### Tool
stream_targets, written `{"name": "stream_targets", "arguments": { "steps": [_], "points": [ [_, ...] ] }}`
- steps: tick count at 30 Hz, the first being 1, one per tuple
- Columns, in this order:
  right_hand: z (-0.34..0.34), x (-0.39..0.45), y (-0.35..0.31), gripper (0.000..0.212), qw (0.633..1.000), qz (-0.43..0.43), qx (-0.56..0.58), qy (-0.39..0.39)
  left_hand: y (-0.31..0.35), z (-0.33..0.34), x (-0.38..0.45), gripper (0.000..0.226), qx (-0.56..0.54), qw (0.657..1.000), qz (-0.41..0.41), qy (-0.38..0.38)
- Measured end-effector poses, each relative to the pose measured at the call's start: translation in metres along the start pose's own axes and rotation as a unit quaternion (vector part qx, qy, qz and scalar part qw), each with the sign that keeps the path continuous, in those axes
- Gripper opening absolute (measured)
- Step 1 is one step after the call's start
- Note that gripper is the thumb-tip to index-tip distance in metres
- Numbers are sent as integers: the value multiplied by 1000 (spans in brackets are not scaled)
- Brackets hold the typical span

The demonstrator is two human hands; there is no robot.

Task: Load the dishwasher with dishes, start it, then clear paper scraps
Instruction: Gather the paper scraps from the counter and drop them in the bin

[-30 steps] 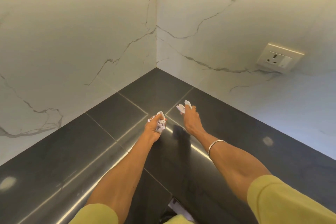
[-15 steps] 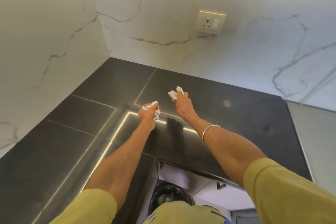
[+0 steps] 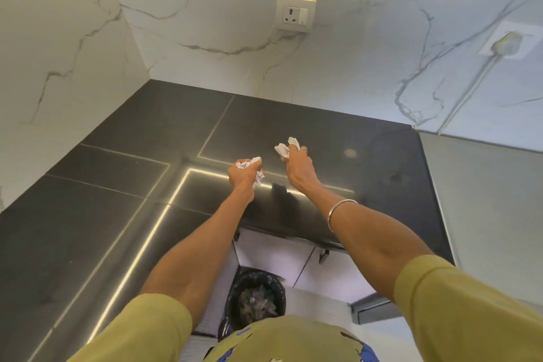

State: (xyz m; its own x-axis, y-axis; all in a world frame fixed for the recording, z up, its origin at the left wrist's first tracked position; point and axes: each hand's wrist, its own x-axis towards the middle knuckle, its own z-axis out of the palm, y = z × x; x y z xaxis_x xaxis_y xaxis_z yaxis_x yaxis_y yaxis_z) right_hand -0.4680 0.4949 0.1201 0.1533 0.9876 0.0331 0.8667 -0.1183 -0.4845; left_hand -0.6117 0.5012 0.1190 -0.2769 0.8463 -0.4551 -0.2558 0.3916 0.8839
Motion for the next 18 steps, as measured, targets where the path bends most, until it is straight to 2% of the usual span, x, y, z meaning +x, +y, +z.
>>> {"name": "stream_targets", "arguments": {
  "steps": [10, 15, 18],
  "points": [
    [0, -83, 51, 50, 997, -45, 20, -54, -62, -1, -77, 24, -15, 998, -28, 56],
    [18, -126, 67, 62, 994, -56, 20, -96, -101, -17, -98, 26, -9, 997, -57, 59],
    [34, -150, 73, 54, 991, -34, 45, -119, -123, -32, -104, 30, 16, 995, -77, 60]
  ]
}}
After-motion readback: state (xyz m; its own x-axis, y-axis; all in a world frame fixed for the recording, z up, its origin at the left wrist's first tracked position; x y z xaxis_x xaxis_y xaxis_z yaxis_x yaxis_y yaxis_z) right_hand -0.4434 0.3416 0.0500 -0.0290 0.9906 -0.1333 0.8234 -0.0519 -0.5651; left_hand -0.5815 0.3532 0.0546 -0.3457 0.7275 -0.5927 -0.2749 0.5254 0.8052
